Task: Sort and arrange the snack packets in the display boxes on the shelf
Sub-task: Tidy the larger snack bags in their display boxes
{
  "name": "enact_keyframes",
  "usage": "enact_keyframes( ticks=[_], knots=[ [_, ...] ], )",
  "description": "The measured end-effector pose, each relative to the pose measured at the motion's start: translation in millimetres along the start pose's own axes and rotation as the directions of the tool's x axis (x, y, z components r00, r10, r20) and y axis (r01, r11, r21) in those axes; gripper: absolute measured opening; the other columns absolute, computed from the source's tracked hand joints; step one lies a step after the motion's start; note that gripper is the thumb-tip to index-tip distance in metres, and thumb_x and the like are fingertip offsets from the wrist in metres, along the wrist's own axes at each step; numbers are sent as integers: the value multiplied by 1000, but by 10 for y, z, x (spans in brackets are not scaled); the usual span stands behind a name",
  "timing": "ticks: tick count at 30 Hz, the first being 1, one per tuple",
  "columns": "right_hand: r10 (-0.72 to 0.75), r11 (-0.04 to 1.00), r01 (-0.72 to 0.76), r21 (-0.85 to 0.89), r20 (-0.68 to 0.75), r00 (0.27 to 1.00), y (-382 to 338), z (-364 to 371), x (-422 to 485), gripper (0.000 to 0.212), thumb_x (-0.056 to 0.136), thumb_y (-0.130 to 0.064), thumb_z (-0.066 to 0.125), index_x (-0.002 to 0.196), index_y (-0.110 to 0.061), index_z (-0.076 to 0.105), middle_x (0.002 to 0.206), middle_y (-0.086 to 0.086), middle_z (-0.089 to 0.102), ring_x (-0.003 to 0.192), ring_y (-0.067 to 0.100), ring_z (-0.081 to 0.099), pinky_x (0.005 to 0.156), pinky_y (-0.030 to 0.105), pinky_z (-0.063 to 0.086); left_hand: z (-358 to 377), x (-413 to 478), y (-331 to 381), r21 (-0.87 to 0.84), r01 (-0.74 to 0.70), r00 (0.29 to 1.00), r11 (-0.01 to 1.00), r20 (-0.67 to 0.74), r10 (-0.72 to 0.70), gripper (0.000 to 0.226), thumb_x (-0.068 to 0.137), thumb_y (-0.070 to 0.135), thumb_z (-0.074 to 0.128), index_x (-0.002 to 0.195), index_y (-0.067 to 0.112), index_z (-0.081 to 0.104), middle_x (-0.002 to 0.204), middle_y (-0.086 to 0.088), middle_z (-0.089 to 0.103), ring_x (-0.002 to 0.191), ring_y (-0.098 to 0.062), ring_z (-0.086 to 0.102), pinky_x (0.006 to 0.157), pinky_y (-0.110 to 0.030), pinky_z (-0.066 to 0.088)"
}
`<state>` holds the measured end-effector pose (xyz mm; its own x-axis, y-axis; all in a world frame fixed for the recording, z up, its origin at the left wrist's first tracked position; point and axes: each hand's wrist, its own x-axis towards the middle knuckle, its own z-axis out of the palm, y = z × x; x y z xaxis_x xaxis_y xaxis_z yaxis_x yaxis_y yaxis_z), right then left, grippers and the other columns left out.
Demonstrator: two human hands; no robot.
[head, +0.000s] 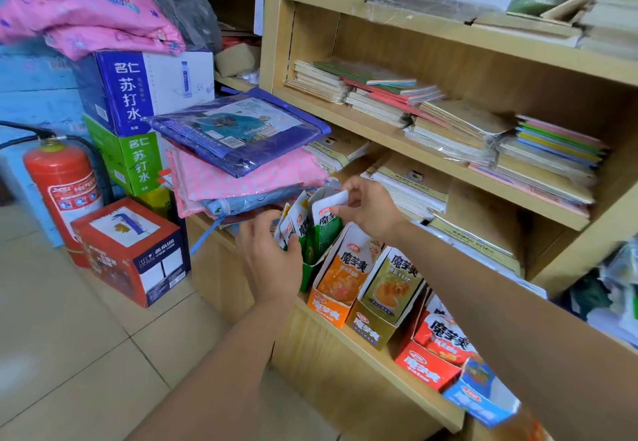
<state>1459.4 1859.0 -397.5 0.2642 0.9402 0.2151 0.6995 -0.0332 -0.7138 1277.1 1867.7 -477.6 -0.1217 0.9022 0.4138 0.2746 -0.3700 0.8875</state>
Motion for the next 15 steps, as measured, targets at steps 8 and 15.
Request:
enact_keyframes(
  ticks=[8,15],
  knots=[
    [241,958,-232,169,-34,970,-40,111,122,61,74,-49,82,122,-21,54,112,2,61,103,22,64,88,40,56,49,104,-63,-105,218,963,970,183,-196,20,93,11,65,107,26,69,85,7,68,81,-21,67,78,-48,57],
    [51,983,-62,-171,-69,996,-22,119,159,53,85,-21,75,134,-9,59,117,9,60,113,26,60,83,30,47,38,162,-108,-106,242,965,965,132,-227,20,93,11,62,100,25,74,82,3,70,79,-26,67,77,-47,56]
  ],
)
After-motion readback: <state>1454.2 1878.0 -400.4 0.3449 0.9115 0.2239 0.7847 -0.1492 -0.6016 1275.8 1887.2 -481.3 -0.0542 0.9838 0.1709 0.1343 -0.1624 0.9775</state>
